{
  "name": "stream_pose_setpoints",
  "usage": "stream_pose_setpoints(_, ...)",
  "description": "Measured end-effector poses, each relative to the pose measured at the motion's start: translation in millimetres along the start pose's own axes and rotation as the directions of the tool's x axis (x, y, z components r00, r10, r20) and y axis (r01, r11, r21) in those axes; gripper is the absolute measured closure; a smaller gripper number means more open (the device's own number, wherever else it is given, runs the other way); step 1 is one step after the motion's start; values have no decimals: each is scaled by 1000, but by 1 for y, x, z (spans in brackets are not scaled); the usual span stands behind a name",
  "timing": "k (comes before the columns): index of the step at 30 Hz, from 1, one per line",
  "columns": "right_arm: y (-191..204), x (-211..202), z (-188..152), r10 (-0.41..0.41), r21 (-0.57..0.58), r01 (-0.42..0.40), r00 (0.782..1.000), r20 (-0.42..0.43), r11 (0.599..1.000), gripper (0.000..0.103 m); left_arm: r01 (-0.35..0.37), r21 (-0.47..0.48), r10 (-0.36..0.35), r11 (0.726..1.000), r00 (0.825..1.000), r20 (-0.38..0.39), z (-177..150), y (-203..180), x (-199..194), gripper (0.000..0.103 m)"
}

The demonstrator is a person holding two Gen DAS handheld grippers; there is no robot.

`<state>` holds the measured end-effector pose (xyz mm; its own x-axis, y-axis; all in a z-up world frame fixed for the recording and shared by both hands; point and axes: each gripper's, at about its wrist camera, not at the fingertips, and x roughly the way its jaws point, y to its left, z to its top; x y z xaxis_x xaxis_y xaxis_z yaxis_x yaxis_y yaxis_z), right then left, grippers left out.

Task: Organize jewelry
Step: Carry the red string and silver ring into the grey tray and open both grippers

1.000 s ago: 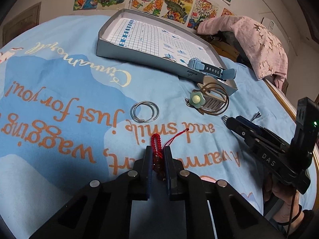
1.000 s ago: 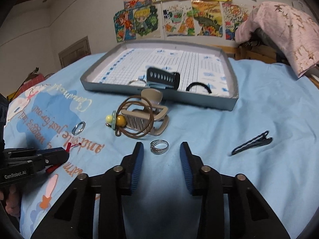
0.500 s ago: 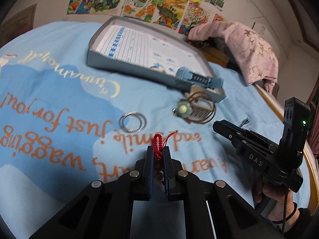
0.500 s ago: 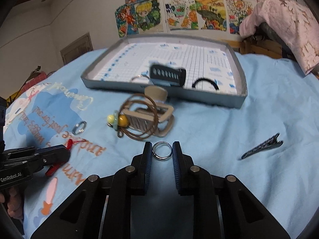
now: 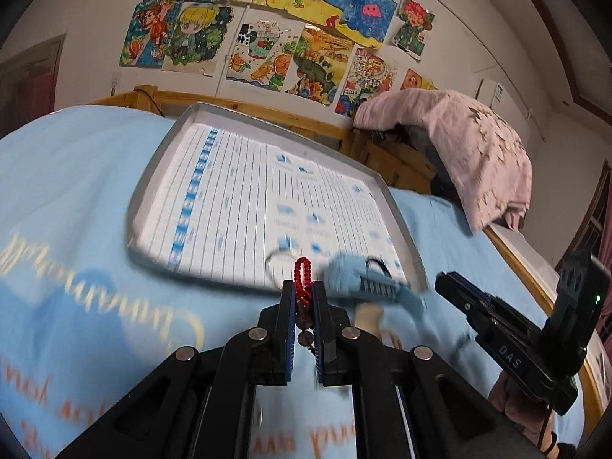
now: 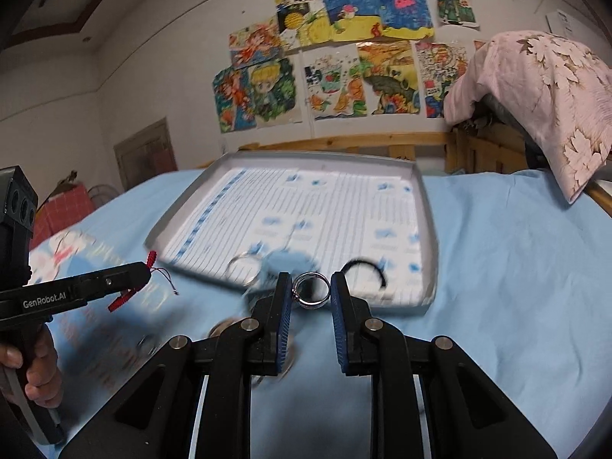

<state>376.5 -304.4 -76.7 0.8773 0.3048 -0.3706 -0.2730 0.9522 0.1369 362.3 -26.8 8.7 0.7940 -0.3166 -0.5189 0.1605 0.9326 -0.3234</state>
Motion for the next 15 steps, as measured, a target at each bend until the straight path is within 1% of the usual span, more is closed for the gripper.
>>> stream_pose_setpoints(2,-6,13,6,-9,4,9,1000,-14,1000,85,3,-15,-3,1000,1000,-14,9,3,17,95)
stream_pose_setpoints(4,-15,35,11,-19,12,20,998,-65,1000,85,0,-24,-1,1000,999,-32,16,4,36,95)
stream_pose_setpoints(8,-23,59,11,-35,19,37,993,-114,999,85,-16,-16,15,1000,997,-71,23,4,67,95)
stream_pose_setpoints(11,-25,73,9,-35,27,39,990,-138,999,85,-30,-7,29,1000,995,-97,23,5,80,95)
stream_pose_setpoints(15,-26,89,4,-41,31,48,981,-192,998,85,-53,-3,52,999,991,-121,18,6,90,95)
